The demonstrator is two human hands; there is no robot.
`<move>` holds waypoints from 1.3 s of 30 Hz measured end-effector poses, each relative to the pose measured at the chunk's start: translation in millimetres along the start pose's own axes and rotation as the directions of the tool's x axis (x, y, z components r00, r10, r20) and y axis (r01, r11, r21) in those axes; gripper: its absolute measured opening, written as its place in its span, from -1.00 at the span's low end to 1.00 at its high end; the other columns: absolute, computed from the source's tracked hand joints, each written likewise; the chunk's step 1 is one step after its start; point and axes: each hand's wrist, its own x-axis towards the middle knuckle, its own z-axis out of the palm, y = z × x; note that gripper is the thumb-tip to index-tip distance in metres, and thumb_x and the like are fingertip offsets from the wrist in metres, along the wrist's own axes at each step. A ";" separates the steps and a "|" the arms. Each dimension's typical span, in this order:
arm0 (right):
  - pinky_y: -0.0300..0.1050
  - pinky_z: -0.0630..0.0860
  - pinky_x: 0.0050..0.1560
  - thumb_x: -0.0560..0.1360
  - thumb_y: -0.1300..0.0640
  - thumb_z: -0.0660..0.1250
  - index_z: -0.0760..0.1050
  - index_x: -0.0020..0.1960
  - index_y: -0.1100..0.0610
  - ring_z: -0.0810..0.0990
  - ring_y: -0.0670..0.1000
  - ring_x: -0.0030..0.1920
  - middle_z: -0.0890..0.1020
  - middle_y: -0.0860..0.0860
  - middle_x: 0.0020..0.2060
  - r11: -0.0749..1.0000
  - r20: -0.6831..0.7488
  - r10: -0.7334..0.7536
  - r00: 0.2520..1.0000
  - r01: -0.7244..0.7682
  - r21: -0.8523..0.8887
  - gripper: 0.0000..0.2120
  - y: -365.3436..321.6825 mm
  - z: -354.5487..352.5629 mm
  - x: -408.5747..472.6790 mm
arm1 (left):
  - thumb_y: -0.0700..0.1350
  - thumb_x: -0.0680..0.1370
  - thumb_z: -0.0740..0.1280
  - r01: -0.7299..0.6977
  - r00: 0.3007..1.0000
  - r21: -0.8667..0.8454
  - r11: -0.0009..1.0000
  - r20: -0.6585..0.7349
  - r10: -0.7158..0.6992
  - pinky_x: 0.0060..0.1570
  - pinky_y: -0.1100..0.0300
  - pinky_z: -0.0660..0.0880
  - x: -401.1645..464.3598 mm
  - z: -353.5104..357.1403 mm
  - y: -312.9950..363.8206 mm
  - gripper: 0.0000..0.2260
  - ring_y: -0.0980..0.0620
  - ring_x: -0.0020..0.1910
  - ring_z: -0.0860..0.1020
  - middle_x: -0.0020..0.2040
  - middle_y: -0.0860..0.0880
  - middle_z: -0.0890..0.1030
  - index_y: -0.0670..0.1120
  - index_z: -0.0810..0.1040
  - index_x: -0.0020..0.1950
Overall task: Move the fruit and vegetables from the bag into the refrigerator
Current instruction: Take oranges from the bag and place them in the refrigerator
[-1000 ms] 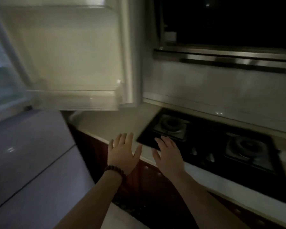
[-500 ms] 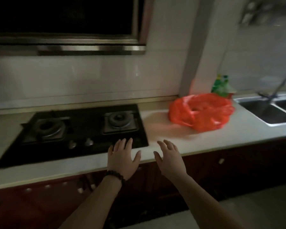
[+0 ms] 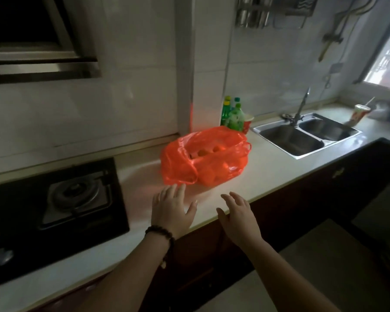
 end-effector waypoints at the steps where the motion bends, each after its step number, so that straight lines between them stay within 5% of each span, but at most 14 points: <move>1: 0.04 0.18 0.46 0.58 -0.11 0.14 0.21 0.47 -0.01 0.12 0.08 0.50 0.22 0.04 0.49 1.000 0.007 0.004 1.000 -0.004 -0.011 -0.51 8.6 0.4 16.0 | 0.23 0.52 0.04 -0.008 1.000 -0.015 1.000 -0.003 0.008 0.37 -0.02 0.22 17.1 8.8 3.1 -0.43 -0.04 0.40 0.28 0.40 -0.05 0.38 -0.05 0.29 0.44; 11: 0.21 0.14 0.46 0.49 -0.07 0.33 0.22 0.47 0.00 0.06 0.18 0.51 0.15 0.10 0.51 0.971 -0.020 -0.195 0.981 0.190 -0.143 -0.39 50.5 -13.3 221.6 | 0.24 0.52 0.16 -0.061 0.996 -0.102 0.993 0.060 0.068 0.44 0.02 0.02 188.3 67.5 19.7 -0.40 -0.05 0.44 0.17 0.46 -0.05 0.27 -0.01 0.20 0.48; 19: 0.24 -0.15 0.49 0.50 -0.23 0.21 -0.09 0.54 -0.05 -0.13 0.15 0.53 0.00 0.04 0.54 0.808 0.369 -0.310 0.876 0.447 -0.383 -0.25 91.2 5.7 309.7 | 0.32 0.44 0.23 -0.126 0.898 0.131 0.983 0.436 0.056 0.47 -0.10 -0.22 249.3 112.0 -0.8 -0.19 0.00 0.50 0.09 0.52 -0.03 0.16 0.03 -0.05 0.54; 24: 0.14 0.15 0.45 0.57 -0.07 0.18 0.18 0.47 0.00 0.39 0.15 0.34 0.49 0.07 0.26 0.751 0.509 -0.272 0.816 0.511 -0.417 -0.50 115.9 21.2 336.6 | 0.30 0.42 0.30 -0.102 0.881 0.196 0.975 0.474 -0.003 0.46 -0.07 -0.10 247.5 127.6 -9.4 -0.33 -0.03 0.33 0.38 0.28 -0.02 0.48 0.00 0.27 0.41; 26: 0.00 0.37 0.22 0.59 0.03 0.13 0.36 0.31 0.02 0.52 0.12 0.16 0.56 0.05 0.08 0.747 0.475 -0.374 0.797 0.562 -0.356 -0.70 124.6 20.3 341.3 | 0.23 0.45 0.31 -0.099 0.899 0.206 0.973 0.438 -0.001 0.45 -0.03 -0.04 240.0 125.9 -6.4 -0.51 -0.02 0.26 0.43 0.19 0.01 0.52 0.02 0.38 0.29; 30: -0.05 0.47 -0.08 0.59 0.07 0.17 0.46 0.16 0.05 0.56 0.09 -0.04 0.56 0.04 -0.07 0.686 0.428 -0.553 0.715 0.682 -0.254 -0.81 145.1 12.6 338.4 | 0.09 0.50 0.32 -0.084 0.934 0.219 0.972 0.357 0.001 0.43 -0.01 0.01 215.0 126.2 6.4 -0.67 -0.02 0.21 0.43 0.11 0.02 0.51 0.02 0.44 0.22; 34: 0.00 0.51 0.01 0.59 0.04 0.16 0.45 0.15 0.06 0.55 0.09 0.00 0.55 0.06 -0.04 0.618 0.522 -0.590 0.615 0.761 -0.198 -0.80 169.0 7.5 325.9 | 0.06 0.48 0.35 -0.070 0.936 0.217 0.974 0.352 -0.011 0.43 -0.05 0.01 186.6 142.2 25.1 -0.67 -0.05 0.20 0.44 0.10 0.00 0.51 -0.01 0.48 0.20; 39: 0.05 0.47 0.14 0.57 -0.09 0.15 0.45 0.19 0.07 0.52 0.12 0.12 0.52 0.07 0.07 0.595 0.651 -0.513 0.559 0.779 -0.200 -0.68 199.5 10.6 319.5 | 0.37 0.46 0.12 0.021 0.934 0.190 0.982 0.346 -0.086 0.37 -0.06 0.20 164.6 163.4 45.1 -0.48 -0.01 0.11 0.48 0.04 0.04 0.53 0.02 0.54 0.15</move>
